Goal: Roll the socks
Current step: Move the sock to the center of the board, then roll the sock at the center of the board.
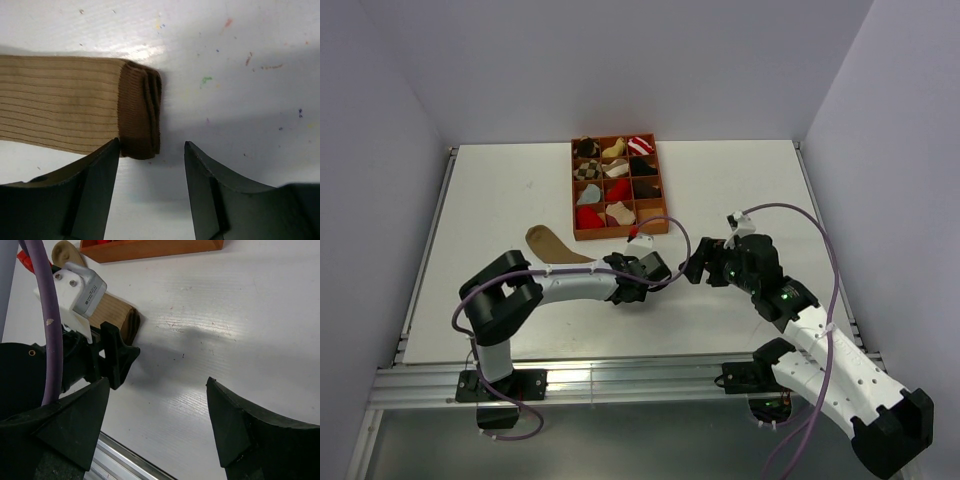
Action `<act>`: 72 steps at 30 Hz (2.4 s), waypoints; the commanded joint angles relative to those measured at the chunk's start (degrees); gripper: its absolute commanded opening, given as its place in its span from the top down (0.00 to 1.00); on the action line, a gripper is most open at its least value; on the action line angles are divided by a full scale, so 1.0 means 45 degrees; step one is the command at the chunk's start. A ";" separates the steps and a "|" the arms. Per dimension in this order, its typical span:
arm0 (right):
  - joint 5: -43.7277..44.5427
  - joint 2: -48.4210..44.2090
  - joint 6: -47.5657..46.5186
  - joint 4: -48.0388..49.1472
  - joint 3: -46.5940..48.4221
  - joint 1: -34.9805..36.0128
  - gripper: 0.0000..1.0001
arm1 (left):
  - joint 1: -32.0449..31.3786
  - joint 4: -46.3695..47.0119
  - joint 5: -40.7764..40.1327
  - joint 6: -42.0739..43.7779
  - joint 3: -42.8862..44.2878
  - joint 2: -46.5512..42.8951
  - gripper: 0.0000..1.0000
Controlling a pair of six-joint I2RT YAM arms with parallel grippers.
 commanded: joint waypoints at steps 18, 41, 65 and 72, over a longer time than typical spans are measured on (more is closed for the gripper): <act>0.0255 -0.0168 0.0247 0.0665 -0.0370 -0.0014 0.16 | -0.0060 -0.0665 -0.0079 0.0122 0.0098 0.1043 0.81; -0.0858 0.1667 0.2921 0.4492 -0.1581 0.0356 0.27 | 0.1481 0.4293 0.6813 -0.1087 -0.2750 -0.2901 1.00; -0.0780 0.8363 0.5013 0.8809 -0.1310 0.2835 0.72 | 0.3612 0.7948 1.0194 -0.3081 -0.5567 -0.3547 1.00; -0.0839 0.9578 0.5111 0.9357 -0.0607 0.3169 0.79 | 0.3631 0.7929 1.0370 -0.2983 -0.5625 -0.3371 1.00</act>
